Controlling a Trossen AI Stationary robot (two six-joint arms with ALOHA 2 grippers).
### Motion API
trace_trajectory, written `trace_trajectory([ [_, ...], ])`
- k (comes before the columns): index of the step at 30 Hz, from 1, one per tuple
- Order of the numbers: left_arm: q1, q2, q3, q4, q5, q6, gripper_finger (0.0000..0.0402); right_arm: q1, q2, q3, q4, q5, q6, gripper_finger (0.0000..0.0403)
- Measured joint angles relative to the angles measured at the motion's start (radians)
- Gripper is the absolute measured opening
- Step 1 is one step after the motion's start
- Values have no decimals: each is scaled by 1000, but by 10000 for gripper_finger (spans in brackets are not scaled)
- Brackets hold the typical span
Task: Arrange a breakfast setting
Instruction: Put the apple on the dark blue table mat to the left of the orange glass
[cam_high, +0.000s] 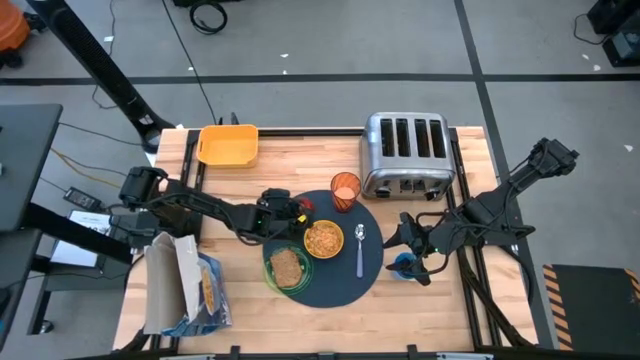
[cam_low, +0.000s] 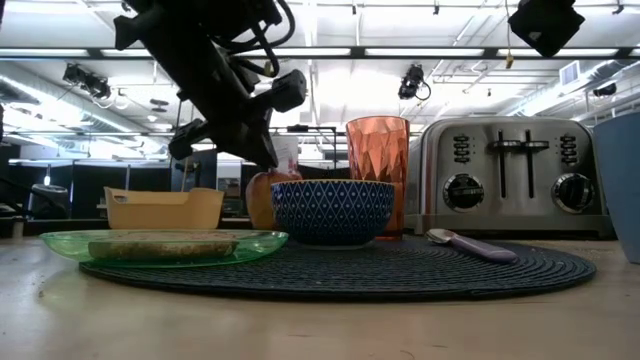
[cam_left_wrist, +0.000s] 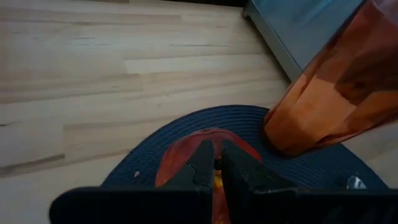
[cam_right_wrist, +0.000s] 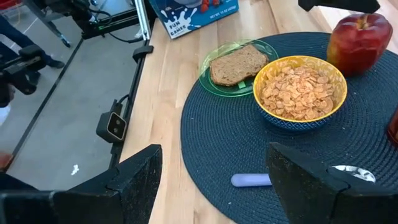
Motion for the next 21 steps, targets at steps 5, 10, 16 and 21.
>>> trace_trajectory([
  [5, 0, 0, 0, 8, 5, 20, 19, -12, 0, 0, 1, 0, 7, 288],
  [10, 0, 0, 0, 4, 12, 22, 50, -17, 0, 0, 0, -7, 9, 288],
  [16, 0, 0, 0, -2, 13, 24, 89, -17, 0, 0, 1, -7, 9, 288],
  [21, 0, 0, 0, -8, 13, 25, 102, -17, 0, 0, 14, -7, 8, 288],
])
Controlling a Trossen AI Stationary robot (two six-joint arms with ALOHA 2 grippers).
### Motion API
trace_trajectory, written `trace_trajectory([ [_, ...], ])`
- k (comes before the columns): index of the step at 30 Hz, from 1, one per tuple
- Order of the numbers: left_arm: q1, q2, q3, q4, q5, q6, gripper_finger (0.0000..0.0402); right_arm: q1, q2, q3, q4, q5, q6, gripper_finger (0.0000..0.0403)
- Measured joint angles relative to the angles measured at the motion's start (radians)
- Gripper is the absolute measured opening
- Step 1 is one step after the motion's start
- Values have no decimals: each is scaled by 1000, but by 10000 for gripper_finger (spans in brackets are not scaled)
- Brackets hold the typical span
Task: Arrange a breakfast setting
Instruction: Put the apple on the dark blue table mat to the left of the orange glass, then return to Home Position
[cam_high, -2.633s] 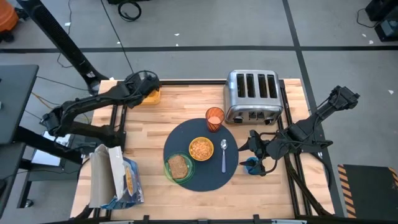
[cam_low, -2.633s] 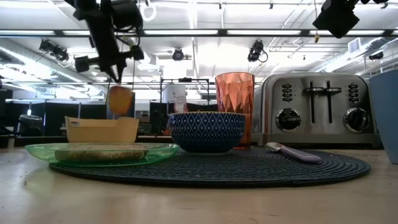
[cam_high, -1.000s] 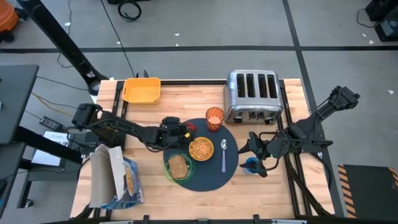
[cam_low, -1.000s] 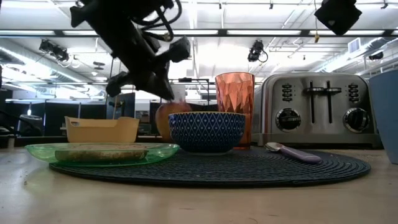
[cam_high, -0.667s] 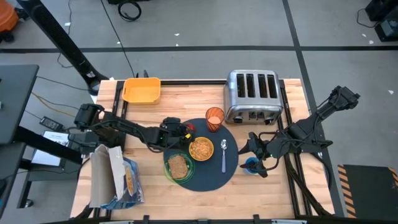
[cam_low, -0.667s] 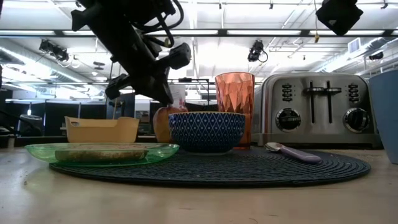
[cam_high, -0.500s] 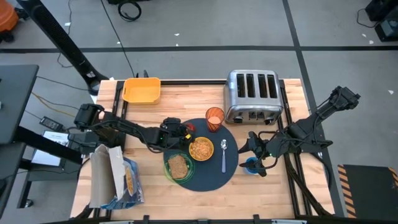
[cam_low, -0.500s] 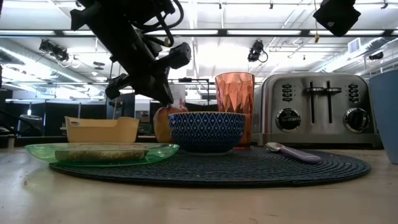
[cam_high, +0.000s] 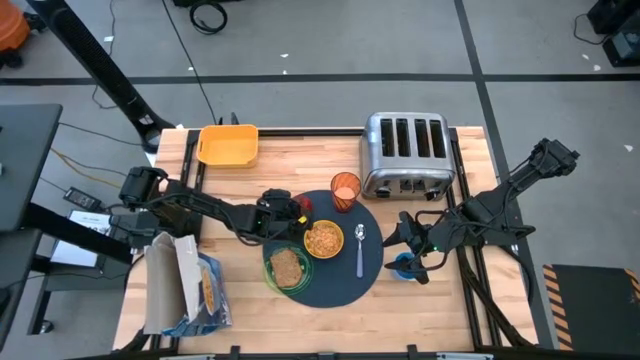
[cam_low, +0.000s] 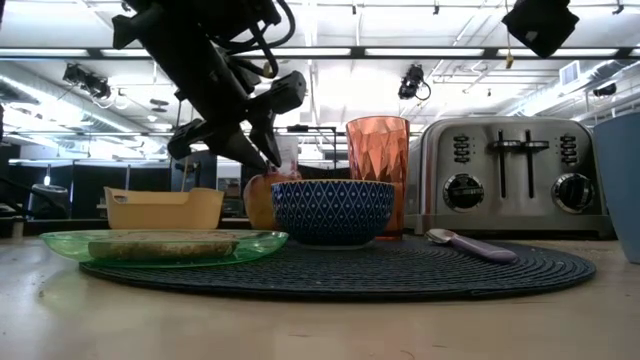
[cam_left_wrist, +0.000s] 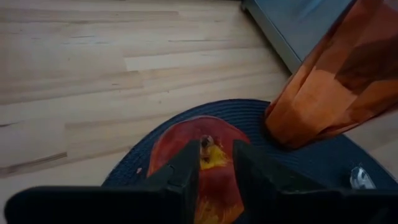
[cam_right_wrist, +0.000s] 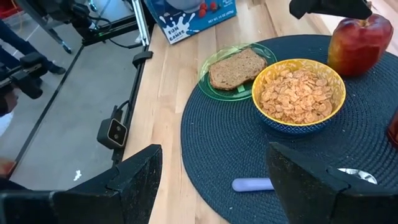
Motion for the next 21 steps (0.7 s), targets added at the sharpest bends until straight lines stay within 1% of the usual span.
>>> trace_trajectory([
  [5, 0, -19, 0, -17, 14, 38, 105, 0, -1, 0, 16, -2, 0, 289],
  [8, -2, -54, 0, -60, 29, 39, 105, 0, -13, 0, 22, -14, -1, 289],
  [11, -17, -99, 0, -110, 57, 39, 106, -1, -45, 0, 39, -20, -20, 289],
  [14, -41, -152, 0, -163, 100, 54, 106, -1, -91, 0, 44, -20, -74, 288],
  [18, -84, -240, 0, -163, 113, 171, 106, -12, -135, 0, 76, -22, -178, 277],
  [21, -101, -295, 0, -143, 112, 296, 106, -52, -147, 0, 114, -56, -239, 250],
])
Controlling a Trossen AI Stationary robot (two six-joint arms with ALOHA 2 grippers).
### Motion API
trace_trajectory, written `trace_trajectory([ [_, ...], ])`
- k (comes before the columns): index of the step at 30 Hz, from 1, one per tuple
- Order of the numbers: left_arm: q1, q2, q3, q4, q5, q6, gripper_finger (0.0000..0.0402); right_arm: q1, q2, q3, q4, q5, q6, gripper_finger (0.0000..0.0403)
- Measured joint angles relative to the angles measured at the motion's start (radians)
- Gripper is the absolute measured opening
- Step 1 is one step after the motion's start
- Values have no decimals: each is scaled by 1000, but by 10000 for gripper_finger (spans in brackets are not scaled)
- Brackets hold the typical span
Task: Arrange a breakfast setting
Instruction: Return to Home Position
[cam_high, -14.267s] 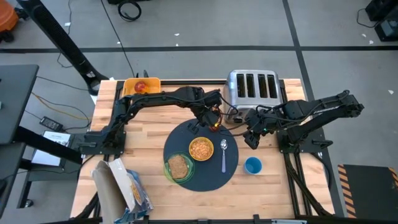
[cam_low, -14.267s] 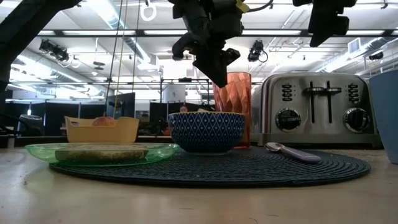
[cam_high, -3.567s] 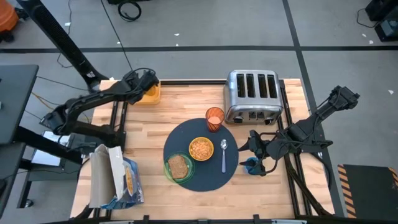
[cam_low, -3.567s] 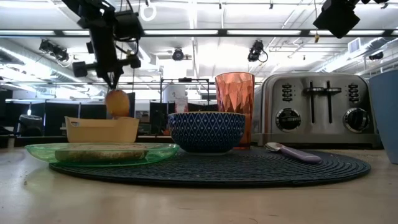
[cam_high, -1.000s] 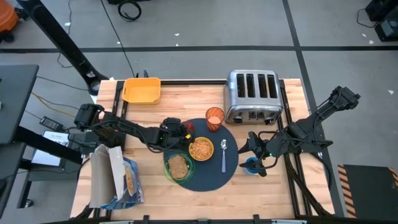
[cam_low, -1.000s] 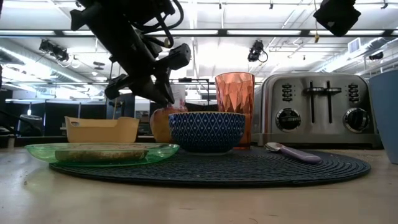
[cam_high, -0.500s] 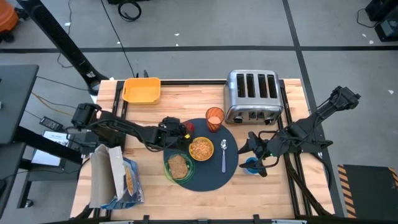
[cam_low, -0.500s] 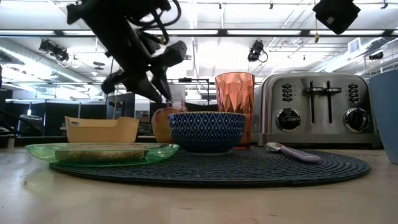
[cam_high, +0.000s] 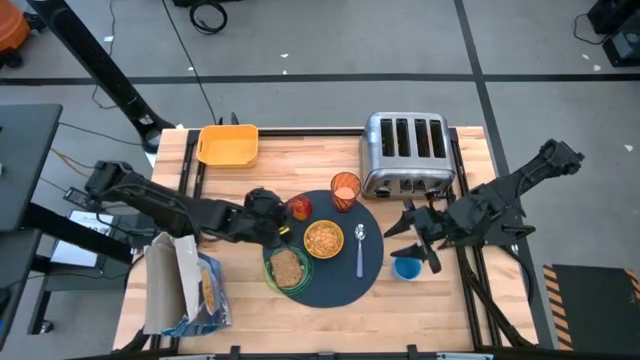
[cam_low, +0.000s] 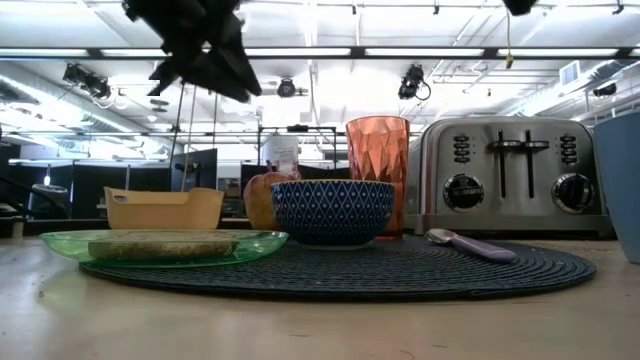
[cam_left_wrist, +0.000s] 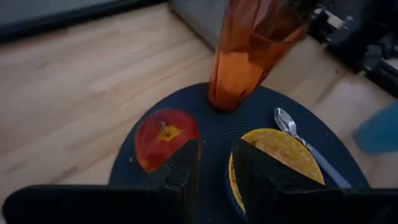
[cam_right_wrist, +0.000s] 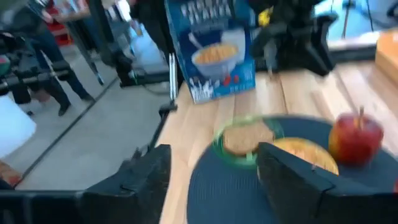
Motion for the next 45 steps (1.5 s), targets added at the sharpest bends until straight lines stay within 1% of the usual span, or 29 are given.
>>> trace_trajectory([
  [3, -2, -47, 0, 13, -2, 72, 105, -52, -1, 0, 69, -64, -75, 212],
  [6, -2, -79, -1, 30, -1, 85, 105, -98, -3, 0, 120, -100, -158, 167],
  [8, -1, -84, 1, 63, -3, 84, 105, -119, -3, 0, 110, -80, -191, 139],
  [11, 0, -92, -1, 63, -1, 85, 105, -142, 0, 0, 113, -17, -225, 110],
  [13, 1, -93, 0, 65, -1, 86, 105, -152, 0, 0, 115, 31, -270, 98],
  [16, 11, -92, 0, 64, -1, 106, 105, -168, 1, 0, 129, 107, -295, 92],
  [18, 13, -92, 0, 77, -1, 101, 105, -185, 11, 0, 165, 125, -345, 92],
  [20, 14, -92, 0, 100, -3, 154, 105, -206, 30, 0, 202, 119, -438, 92],
  [22, 15, -92, 0, 154, -2, 278, 105, -240, 50, 0, 253, 79, -514, 93],
  [24, 34, -92, 0, 232, 16, 414, 105, -291, 73, 0, 320, -13, -538, 93],
  [26, 72, -101, 0, 274, 93, 536, 105, -349, 93, 0, 377, -139, -537, 93],
  [28, 118, -120, 0, 284, 193, 591, 105, -402, 110, 0, 442, -254, -518, 93],
  [31, 163, -163, -22, 304, 302, 660, 105, -477, 117, 0, 493, -365, -511, 93],
  [33, 171, -209, -81, 361, 340, 717, 105, -528, 113, 0, 495, -407, -508, 93],
  [35, 175, -267, -169, 491, 389, 768, 105, -573, 102, -6, 509, -454, -486, 93],
  [37, 176, -335, -271, 641, 439, 826, 105, -610, 85, -30, 573, -527, -458, 93],
  [38, 176, -365, -324, 701, 446, 841, 105, -626, 76, -54, 615, -568, -445, 93],
  [40, 180, -426, -423, 788, 456, 848, 105, -648, 66, -104, 710, -606, -417, 93],
  [41, 181, -453, -463, 824, 459, 846, 105, -659, 61, -133, 743, -606, -399, 93],
  [43, 181, -514, -528, 876, 472, 844, 105, -673, 53, -177, 770, -563, -357, 93],
  [45, 181, -568, -572, 882, 477, 844, 105, -680, 53, -221, 765, -510, -310, 93],
])
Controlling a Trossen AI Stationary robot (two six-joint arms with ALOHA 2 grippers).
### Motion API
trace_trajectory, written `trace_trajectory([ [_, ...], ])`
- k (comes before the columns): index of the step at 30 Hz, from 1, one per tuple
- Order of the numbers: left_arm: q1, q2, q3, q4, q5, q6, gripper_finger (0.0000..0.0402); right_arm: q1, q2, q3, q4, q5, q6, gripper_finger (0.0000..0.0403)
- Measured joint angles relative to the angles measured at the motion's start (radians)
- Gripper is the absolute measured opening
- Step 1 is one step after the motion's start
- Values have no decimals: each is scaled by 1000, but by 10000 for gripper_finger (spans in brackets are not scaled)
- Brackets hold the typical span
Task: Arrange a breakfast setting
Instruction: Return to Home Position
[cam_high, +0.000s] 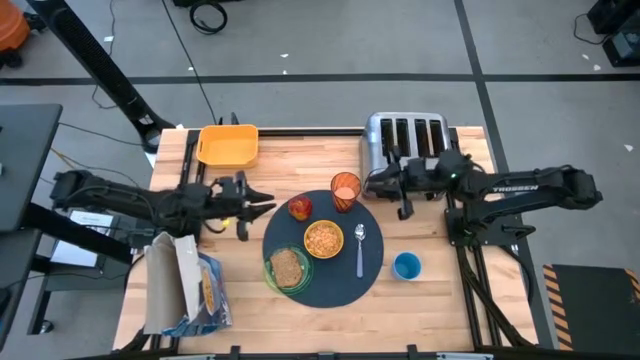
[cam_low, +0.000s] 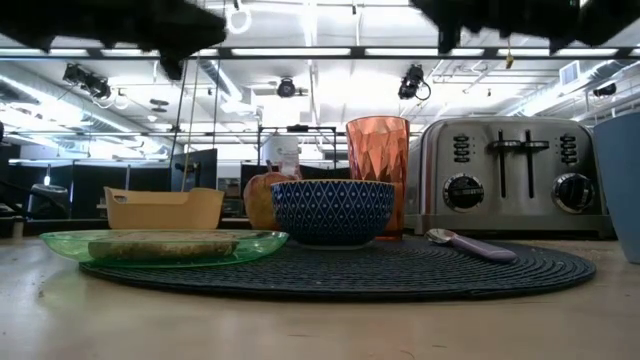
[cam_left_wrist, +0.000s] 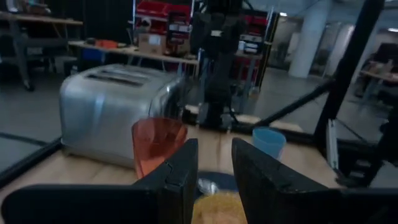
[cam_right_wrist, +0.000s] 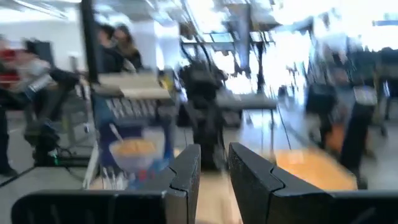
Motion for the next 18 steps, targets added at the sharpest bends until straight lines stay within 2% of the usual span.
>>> trace_trajectory([
  [4, 2, -93, -76, -23, 1, 41, 105, -6, 13, -64, 28, 93, 93, 93],
  [7, 2, -169, -133, -24, 1, 56, 105, -10, 9, -102, 117, 138, 72, 93],
  [18, 0, -464, -314, -21, 65, 105, 105, -46, -49, -298, 333, 108, 19, 93],
])
